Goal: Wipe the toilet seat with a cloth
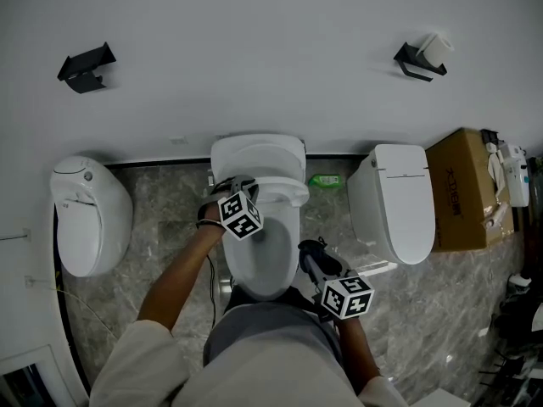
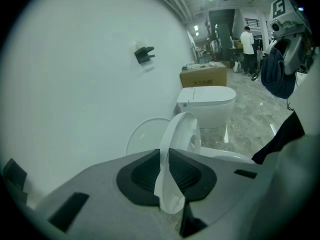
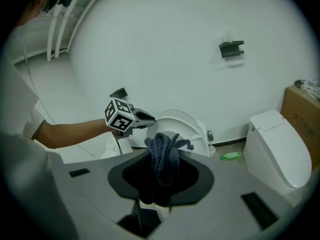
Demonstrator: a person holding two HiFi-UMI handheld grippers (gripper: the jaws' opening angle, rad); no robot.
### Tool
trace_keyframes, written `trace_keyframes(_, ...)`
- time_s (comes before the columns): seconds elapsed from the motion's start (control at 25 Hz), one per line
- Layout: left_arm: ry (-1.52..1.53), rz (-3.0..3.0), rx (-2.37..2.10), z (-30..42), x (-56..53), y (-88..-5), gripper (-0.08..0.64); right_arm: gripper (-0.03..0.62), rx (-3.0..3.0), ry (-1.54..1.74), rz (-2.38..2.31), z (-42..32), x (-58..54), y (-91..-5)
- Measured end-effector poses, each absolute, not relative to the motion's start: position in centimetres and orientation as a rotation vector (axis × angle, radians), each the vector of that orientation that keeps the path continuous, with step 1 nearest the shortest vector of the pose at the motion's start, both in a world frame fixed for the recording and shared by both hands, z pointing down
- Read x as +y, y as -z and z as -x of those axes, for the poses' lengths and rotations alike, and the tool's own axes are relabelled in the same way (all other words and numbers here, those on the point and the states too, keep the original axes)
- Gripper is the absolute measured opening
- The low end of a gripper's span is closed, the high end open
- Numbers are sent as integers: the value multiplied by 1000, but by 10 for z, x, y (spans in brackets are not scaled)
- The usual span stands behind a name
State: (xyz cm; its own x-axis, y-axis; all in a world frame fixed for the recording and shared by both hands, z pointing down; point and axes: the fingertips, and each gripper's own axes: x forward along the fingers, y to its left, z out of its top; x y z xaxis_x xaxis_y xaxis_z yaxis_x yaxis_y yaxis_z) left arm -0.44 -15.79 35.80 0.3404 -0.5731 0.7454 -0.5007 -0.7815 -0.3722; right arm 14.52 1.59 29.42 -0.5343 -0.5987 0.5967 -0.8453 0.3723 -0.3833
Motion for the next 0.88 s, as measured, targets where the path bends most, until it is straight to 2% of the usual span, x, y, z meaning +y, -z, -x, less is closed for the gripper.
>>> trace_keyframes(0.52,1449,2571,846,-8,-80,-360,51,87,-2264,-967,-1314,-141,43,-296)
trace_keyframes(0.88,1480,2678,561,-22,-10,-374,51,87,-2212,-1006,-1366,-143,69,-309)
